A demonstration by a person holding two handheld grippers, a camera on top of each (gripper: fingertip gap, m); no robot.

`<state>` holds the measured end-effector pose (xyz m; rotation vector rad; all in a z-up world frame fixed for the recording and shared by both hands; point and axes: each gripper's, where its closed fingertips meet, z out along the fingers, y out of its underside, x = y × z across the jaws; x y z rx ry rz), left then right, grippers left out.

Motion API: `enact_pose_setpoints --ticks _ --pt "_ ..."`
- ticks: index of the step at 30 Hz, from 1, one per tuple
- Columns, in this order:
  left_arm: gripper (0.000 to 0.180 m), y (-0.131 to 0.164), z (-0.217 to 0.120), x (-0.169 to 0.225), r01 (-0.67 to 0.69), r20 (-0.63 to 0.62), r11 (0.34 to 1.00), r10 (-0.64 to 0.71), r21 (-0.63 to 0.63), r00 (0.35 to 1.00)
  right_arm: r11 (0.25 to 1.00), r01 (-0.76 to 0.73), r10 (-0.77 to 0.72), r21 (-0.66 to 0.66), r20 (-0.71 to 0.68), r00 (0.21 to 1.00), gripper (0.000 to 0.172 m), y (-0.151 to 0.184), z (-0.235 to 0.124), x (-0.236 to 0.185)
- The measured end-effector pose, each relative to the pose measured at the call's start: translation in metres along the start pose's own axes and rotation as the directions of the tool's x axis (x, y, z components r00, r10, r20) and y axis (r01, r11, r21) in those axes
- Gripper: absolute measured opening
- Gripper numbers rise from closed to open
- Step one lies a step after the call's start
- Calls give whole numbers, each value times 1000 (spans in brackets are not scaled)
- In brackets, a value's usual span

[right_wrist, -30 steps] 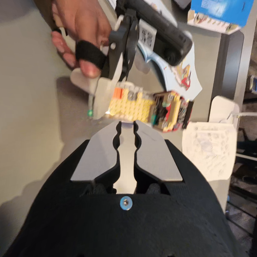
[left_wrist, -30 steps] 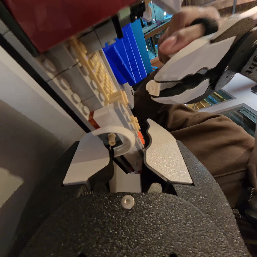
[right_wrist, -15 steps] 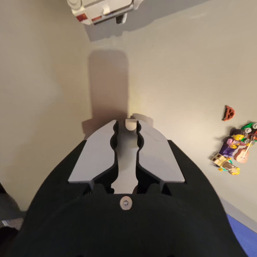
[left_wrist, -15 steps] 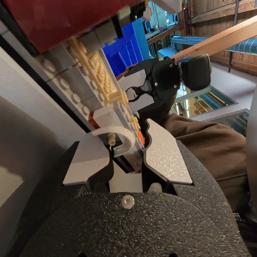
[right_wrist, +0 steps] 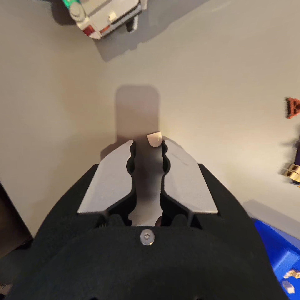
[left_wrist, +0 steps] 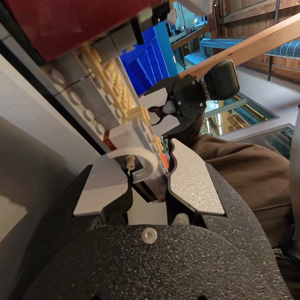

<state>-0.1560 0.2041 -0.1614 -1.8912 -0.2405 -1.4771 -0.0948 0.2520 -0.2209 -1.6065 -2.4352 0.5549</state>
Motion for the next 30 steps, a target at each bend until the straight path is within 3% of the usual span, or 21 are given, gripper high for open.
enact_pose_setpoints --ticks 23,30 --pt "47 -2 -2 2 31 -32 999 -30 11 999 997 34 -39 62 75 996 30 -13 9 -61" --pt "46 1 -1 4 36 -40 999 -36 -7 999 985 117 -121 127 25 992 26 -26 -2 -46"
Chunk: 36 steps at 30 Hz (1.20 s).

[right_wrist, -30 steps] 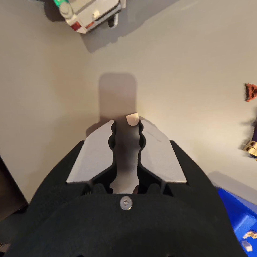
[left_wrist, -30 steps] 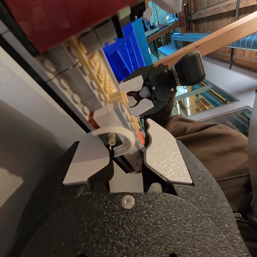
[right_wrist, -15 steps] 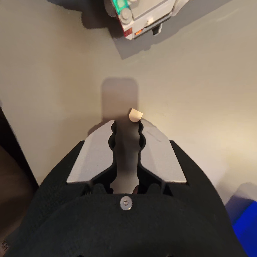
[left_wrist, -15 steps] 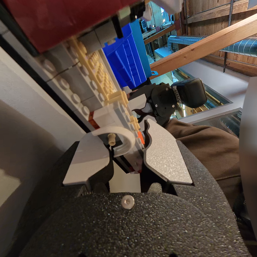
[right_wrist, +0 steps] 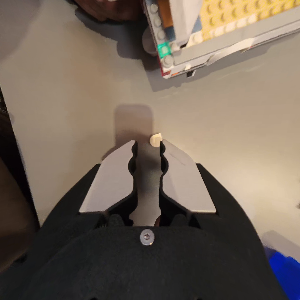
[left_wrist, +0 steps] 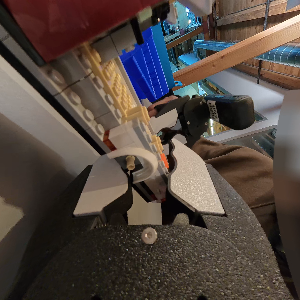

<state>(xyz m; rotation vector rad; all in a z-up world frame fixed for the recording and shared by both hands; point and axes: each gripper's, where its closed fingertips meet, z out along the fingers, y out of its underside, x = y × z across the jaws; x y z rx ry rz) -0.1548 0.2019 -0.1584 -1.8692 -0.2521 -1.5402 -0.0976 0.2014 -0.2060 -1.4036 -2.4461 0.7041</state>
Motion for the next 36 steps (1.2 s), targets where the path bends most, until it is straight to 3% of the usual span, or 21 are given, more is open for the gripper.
enact_pose_setpoints --ticks 10,17,25,30,36 --pt "46 2 1 1 10 -13 1000 -10 -11 1000 987 124 -118 -98 64 991 26 7 11 11" --pt "47 2 0 2 18 -20 1000 -18 -12 1000 988 117 -111 -101 59 992 16 5 15 13" --pt "47 2 1 2 19 -20 1000 -20 -14 1000 994 76 -71 -77 67 995 16 0 7 17" --pt "47 2 1 0 0 5 1000 0 -6 1000 997 80 -81 -16 -6 997 16 -25 -27 31" --pt "46 3 6 6 -21 -19 1000 22 13 1000 984 154 -151 92 -38 988 16 -91 -49 35"
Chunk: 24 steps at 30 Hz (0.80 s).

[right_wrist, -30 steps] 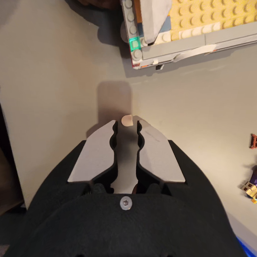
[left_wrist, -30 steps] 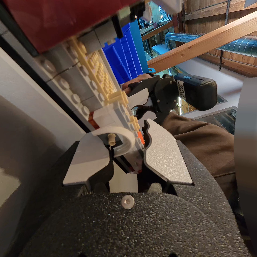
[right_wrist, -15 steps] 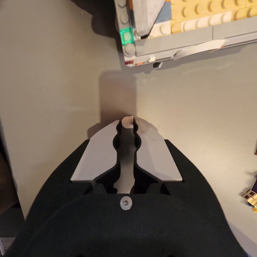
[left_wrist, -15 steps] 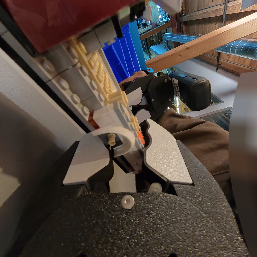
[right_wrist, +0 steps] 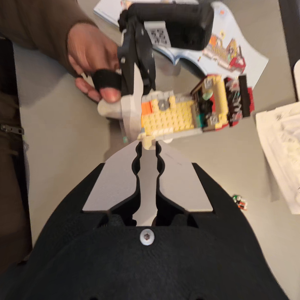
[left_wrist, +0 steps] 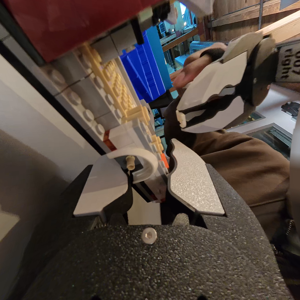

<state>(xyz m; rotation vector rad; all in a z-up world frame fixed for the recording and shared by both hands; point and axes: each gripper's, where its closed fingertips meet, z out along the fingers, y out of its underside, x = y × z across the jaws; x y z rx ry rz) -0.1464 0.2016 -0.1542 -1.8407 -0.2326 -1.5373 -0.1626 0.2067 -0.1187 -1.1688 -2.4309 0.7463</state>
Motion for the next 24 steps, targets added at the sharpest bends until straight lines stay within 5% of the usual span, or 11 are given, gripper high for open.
enact_pose_setpoints --ticks 8,24 --pt "46 0 4 13 3 -83 1000 0 27 997 996 63 -61 -57 27 998 16 -35 29 8" --pt "46 4 7 24 -15 -145 999 20 33 989 988 100 -97 -118 34 995 16 -35 32 8"
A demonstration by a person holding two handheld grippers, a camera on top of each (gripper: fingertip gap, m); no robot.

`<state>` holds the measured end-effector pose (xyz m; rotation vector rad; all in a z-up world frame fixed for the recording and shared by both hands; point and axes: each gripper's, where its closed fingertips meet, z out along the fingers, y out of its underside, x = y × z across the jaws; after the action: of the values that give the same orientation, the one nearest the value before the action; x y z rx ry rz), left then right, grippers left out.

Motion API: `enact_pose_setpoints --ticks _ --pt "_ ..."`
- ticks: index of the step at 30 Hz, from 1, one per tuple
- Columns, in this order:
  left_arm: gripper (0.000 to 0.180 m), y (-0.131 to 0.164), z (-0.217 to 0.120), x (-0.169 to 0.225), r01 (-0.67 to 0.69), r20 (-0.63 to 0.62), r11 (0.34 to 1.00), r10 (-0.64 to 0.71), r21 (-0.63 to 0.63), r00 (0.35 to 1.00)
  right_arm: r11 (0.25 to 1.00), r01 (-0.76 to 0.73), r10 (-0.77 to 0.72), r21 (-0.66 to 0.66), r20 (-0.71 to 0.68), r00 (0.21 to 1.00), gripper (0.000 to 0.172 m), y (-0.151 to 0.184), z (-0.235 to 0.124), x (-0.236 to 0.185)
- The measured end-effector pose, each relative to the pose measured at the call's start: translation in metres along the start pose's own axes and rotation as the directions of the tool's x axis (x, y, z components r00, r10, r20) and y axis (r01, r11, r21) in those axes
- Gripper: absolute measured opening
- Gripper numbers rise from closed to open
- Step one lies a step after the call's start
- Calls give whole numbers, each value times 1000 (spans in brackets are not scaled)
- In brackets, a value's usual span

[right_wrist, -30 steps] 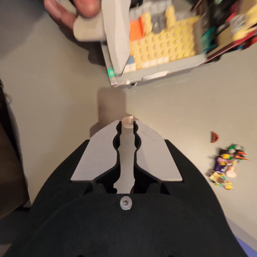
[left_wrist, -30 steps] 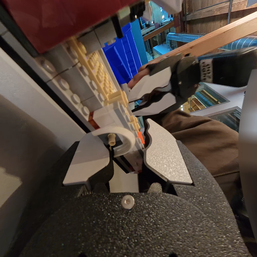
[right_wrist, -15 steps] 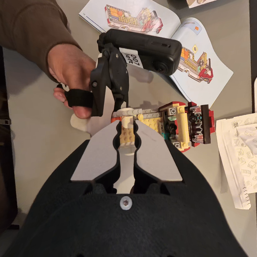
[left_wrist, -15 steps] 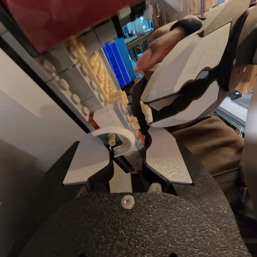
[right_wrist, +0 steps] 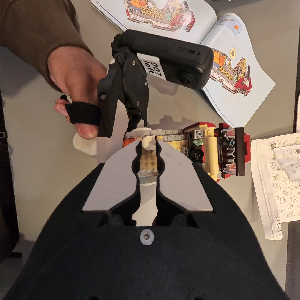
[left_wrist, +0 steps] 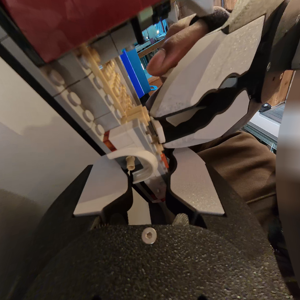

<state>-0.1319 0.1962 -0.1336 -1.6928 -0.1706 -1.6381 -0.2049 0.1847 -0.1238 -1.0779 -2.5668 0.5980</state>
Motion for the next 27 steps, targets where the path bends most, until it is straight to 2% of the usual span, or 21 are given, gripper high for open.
enact_pose_setpoints --ticks 14,20,23,27 --pt "46 2 1 3 8 -22 1000 -8 -7 1000 1000 2 -2 22 8 1000 20 0 -2 -2" --pt "46 0 -1 6 27 -57 1000 -27 -1 998 994 53 -47 93 -67 997 27 6 -25 5" --pt "46 2 -1 8 30 -71 999 -31 -18 997 977 166 -142 131 -170 975 30 15 -42 12" --pt "46 7 1 11 31 -97 998 -36 -56 995 935 349 -313 72 -298 902 38 42 -59 12"
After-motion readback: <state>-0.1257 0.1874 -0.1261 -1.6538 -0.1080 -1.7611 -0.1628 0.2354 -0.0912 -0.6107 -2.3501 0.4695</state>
